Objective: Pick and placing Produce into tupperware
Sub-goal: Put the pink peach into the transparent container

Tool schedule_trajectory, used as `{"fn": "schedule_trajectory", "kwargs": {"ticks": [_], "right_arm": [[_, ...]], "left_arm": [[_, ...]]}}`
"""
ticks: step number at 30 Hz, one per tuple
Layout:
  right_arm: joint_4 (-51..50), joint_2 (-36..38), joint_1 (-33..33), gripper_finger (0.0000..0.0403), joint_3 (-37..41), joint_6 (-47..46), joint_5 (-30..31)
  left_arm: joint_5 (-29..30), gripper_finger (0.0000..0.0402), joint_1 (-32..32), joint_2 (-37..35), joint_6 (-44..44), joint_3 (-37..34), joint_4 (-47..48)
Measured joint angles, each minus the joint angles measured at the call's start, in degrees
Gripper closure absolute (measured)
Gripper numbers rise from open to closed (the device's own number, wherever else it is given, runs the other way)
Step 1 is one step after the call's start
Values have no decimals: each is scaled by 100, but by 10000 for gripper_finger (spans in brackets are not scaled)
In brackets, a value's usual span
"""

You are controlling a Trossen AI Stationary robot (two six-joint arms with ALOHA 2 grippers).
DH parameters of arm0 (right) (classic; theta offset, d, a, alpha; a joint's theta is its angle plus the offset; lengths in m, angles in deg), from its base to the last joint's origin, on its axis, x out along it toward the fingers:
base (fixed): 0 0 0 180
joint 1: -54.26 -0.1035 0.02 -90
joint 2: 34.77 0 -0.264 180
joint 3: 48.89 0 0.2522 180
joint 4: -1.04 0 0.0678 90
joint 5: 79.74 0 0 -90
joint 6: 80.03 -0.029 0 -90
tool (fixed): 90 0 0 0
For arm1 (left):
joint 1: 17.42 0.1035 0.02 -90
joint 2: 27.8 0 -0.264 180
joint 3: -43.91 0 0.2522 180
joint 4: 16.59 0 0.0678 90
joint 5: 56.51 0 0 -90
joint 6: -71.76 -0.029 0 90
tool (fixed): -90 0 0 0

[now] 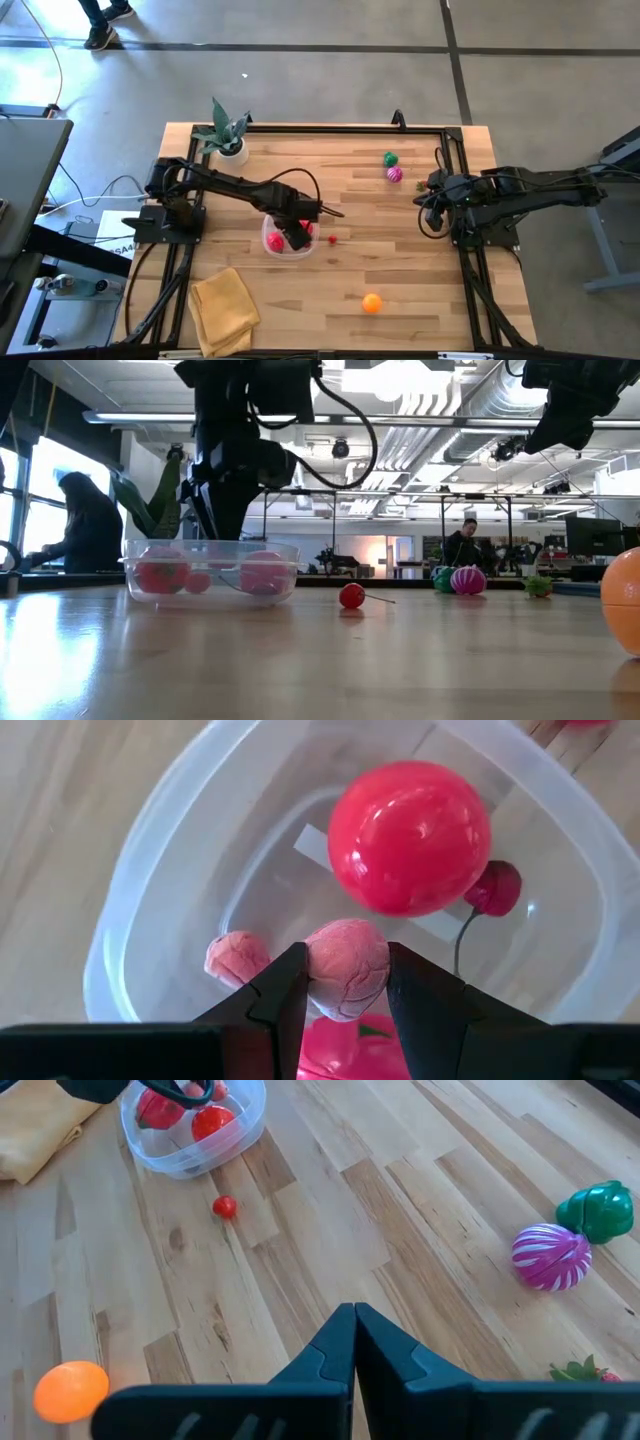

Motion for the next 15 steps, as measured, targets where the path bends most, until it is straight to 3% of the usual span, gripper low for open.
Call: {"fn": "schedule_trajectory", "kwargs": {"ticks": [15], "right_arm": [[-1, -2, 0, 402, 0, 0, -1]], "left_arm": [[-92, 282, 0, 2, 87, -343, -366]]}}
